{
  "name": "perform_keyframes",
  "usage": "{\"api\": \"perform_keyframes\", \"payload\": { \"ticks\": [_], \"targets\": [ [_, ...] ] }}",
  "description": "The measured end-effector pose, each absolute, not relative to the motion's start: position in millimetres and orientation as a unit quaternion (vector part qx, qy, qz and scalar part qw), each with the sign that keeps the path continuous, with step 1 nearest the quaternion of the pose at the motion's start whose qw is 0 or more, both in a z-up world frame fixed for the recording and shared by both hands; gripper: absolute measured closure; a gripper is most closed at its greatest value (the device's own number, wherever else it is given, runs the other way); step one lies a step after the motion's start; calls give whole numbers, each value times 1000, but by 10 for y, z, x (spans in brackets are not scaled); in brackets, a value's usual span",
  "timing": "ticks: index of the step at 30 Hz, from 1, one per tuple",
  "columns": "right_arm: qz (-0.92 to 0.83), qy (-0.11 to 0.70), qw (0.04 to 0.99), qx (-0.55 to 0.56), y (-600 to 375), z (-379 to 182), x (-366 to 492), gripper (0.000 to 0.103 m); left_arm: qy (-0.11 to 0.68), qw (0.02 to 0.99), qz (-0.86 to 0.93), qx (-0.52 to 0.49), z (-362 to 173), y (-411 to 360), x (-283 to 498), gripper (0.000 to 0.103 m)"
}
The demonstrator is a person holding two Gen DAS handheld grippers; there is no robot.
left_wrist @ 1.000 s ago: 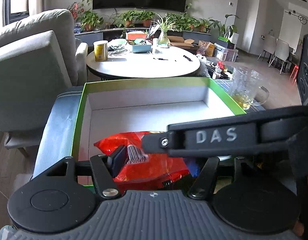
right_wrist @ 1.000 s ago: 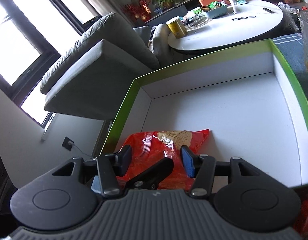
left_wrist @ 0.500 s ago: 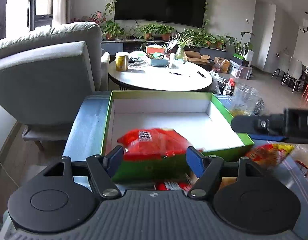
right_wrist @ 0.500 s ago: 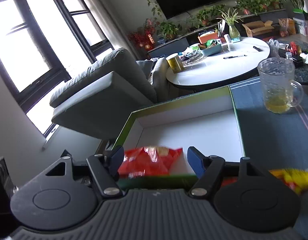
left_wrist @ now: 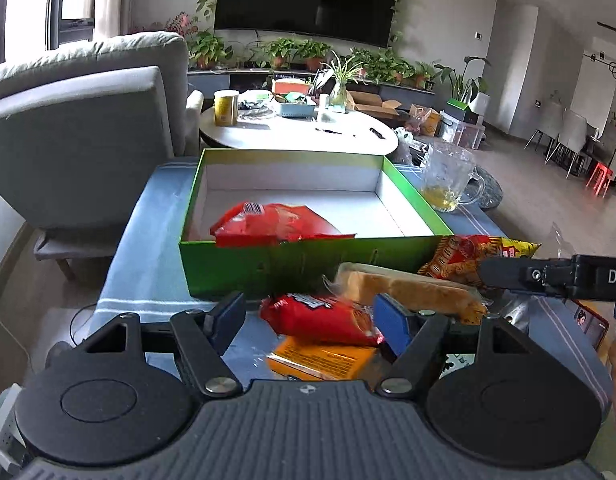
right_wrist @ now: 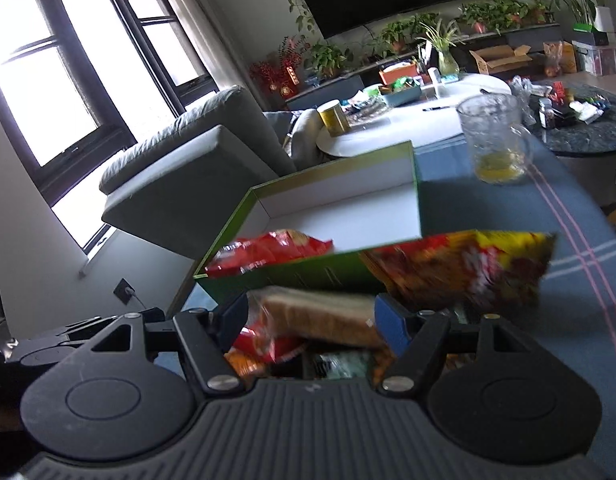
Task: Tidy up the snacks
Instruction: 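Close the left tool on the bagged bread while the right tool grasps it too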
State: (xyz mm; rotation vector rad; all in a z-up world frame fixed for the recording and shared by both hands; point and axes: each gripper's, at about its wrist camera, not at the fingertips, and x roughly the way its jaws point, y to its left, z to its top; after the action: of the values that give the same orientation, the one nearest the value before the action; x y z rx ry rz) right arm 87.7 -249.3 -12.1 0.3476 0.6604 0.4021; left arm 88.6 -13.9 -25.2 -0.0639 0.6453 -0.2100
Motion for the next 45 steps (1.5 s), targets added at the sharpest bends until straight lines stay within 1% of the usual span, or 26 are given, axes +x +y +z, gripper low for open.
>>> {"api": "perform_keyframes", "payload": {
  "ticks": [4,12,22,29,37,39,42,45],
  "targets": [
    [186,328,909,180,-2542,-187,871,28,305,943,-125,-35,-246,-204,892,35],
    [208,323,910,156,-2504,-275,885,28,312,938,-154,4,-391,-416,1053,35],
    [196,353,900,161,-2519,-454,1027,28,315,936,-155,8,-520,-449,1260,35],
    [191,352,900,170,-2506,-491,1079,28,314,934,-172,14,-552,-471,1325,36],
    [186,354,900,172,-2534,-525,1136,29,330,924,-193,-3,-648,-491,1388,45],
    [187,355,899,174,-2536,-533,1152,29,323,927,-192,4,-648,-513,1376,50],
    [195,358,895,182,-2519,-542,1174,30,319,928,-193,9,-632,-547,1352,54],
    [195,356,894,190,-2520,-515,1136,30,316,929,-195,4,-594,-541,1296,55]
  ]
}}
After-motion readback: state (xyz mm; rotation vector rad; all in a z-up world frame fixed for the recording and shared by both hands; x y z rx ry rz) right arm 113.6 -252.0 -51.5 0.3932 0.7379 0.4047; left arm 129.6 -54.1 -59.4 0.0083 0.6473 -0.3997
